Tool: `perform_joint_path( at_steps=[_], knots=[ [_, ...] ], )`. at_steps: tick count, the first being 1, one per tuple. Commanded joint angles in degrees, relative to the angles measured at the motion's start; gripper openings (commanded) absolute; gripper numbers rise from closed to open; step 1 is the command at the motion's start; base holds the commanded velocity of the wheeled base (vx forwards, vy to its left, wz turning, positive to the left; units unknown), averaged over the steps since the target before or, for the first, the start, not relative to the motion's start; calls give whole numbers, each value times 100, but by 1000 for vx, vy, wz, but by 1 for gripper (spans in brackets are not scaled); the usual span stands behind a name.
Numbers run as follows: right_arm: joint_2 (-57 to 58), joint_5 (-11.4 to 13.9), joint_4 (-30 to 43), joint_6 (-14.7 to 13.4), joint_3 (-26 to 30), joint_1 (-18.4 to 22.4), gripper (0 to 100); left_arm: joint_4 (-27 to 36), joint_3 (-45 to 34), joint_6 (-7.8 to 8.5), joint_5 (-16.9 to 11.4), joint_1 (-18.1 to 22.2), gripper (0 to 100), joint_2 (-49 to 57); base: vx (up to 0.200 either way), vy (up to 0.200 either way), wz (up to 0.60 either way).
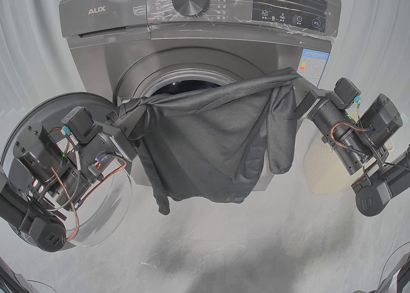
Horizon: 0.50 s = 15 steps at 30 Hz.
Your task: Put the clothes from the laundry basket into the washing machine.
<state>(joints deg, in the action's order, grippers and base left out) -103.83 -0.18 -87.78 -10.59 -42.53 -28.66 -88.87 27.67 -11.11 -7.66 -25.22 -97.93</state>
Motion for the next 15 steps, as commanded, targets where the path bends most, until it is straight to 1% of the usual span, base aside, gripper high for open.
perform_joint_path(
  at_steps=[1, 3, 5, 9, 14, 15],
  knots=[
    [47, 1, 7, 5, -9, -17, 0, 10, 36, -6, 1, -27, 0, 10, 0, 0, 0],
    [56, -8, 16, -4, -9, -17, 0, 1, 45, -6, 1, -35, 0, 19, 0, 0, 0],
    [64, -105, 33, -13, 8, -105, 0, 1, 72, -6, 1, -62, 0, 28, 0, 0, 0],
    [56, -122, 42, -48, 78, -298, 0, 10, 151, -6, 18, -150, 0, 28, 0, 0, 0],
    [-59, -149, 42, -127, 650, -764, 0, 10, 326, -6, 27, -431, 0, -42, 0, 0, 0],
    [-182, -228, 33, -171, 790, -878, 0, 19, 370, -6, 27, -475, 0, -60, 0, 0, 0]
  ],
)
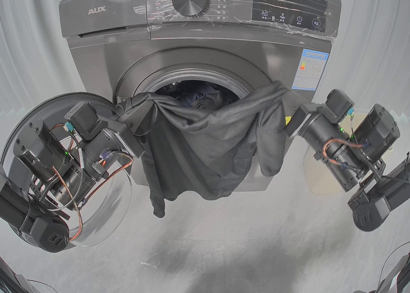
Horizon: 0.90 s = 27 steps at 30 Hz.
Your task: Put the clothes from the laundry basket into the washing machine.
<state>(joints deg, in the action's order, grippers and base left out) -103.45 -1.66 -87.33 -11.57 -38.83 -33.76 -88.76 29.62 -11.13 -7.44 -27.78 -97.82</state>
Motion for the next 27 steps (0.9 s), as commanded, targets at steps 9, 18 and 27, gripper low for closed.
perform_joint_path(
  at_steps=[9, 18, 27],
  knots=[
    [-1239, -265, -73, -241, 727, -1195, 100, -1, 342, 6, 128, -386, 0, -211, 0, 0, 0],
    [-1696, -274, -29, -241, 2011, -1828, 100, -1, 404, 6, 137, -386, 0, -176, 0, 0, 0],
    [-2083, -177, -65, -188, 1264, -1441, 100, -1, 404, 14, 137, -421, 0, -141, 0, 0, 0]
  ],
)
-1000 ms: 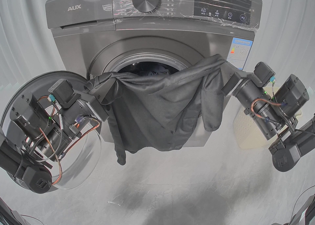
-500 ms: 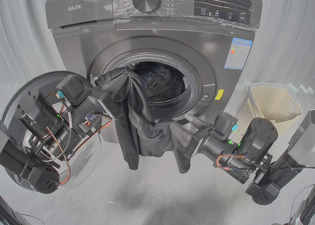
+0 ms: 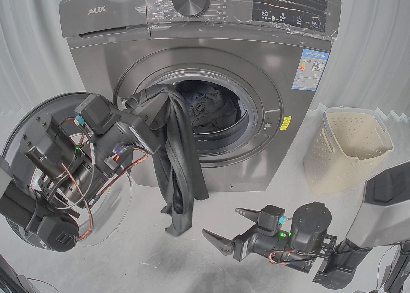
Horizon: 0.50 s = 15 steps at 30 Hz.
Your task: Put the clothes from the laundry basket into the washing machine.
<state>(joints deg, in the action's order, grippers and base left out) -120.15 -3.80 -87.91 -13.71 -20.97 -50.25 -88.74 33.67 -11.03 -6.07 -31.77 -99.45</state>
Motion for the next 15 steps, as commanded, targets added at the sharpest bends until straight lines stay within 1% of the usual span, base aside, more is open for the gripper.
perform_joint_path(
  at_steps=[1, 2, 3, 5, 6, 7, 9, 12, 15],
  knots=[
    [-509, 38, 2, 36, -672, 288, 100, -3, -1, 5, -8, -31, 0, 22, 0, 0, 0],
    [-509, 38, 2, 36, -672, 288, 100, -3, -1, 5, -8, -31, 0, 22, 0, 0, 0],
    [-668, 38, 19, 44, -988, 455, 100, -3, -10, 5, -8, -40, 0, 22, 0, 0, 0],
    [-843, 46, 46, 53, -1296, 630, 100, -12, -10, 22, -8, -101, 0, 22, 0, 0, 0],
    [-879, 46, 46, 53, -1340, 657, 100, -12, -10, 22, -8, -101, 0, 31, 0, 0, 0],
    [-1072, 73, 54, 123, -1612, 797, 100, -12, -10, 31, -8, -110, 0, 31, 0, 0, 0],
    [-1274, 99, 81, 185, -1946, 894, 100, -12, -10, 31, -8, -128, 0, 31, 0, 0, 0],
    [-1573, 108, 133, 194, -2430, 956, 100, -12, -18, 40, -8, -128, 0, 31, 0, 0, 0],
    [-1819, 169, 151, 220, -2887, 894, 100, -12, -10, 40, -17, -145, 0, 22, 0, 0, 0]
  ],
)
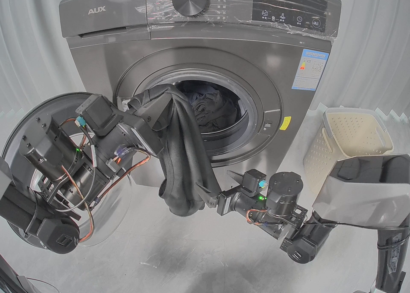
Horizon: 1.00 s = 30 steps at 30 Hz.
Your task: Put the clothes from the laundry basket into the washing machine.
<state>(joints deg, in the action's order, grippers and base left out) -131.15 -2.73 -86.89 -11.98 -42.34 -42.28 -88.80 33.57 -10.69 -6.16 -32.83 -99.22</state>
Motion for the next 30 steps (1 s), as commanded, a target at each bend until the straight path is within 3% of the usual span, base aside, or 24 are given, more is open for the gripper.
perform_joint_path(
  at_steps=[1, 5, 7, 15, 28, 30],
  knots=[
    [-790, 71, 67, 82, -899, 79, 100, -6, 0, -3, 0, -48, 0, -1, 0, 0, 0],
    [-1080, 203, 182, 214, -1462, -9, 100, -6, -9, -3, 9, -162, 0, -1, 0, 0, 0],
    [-1141, 326, 173, 258, -1514, -132, 100, -6, -9, -3, 9, -180, 0, -1, 0, 0, 0],
    [-1247, 387, 129, 267, -1567, -571, 100, -6, 0, 6, 0, -198, 0, 17, 0, 0, 0],
    [-1572, 71, 226, 249, -2428, -325, 100, -6, 9, 6, -8, -356, 0, 184, 0, 0, 0],
    [-1625, -105, 226, 223, -2455, -264, 100, -6, 18, -3, -8, -347, 0, 184, 0, 0, 0]
  ],
)
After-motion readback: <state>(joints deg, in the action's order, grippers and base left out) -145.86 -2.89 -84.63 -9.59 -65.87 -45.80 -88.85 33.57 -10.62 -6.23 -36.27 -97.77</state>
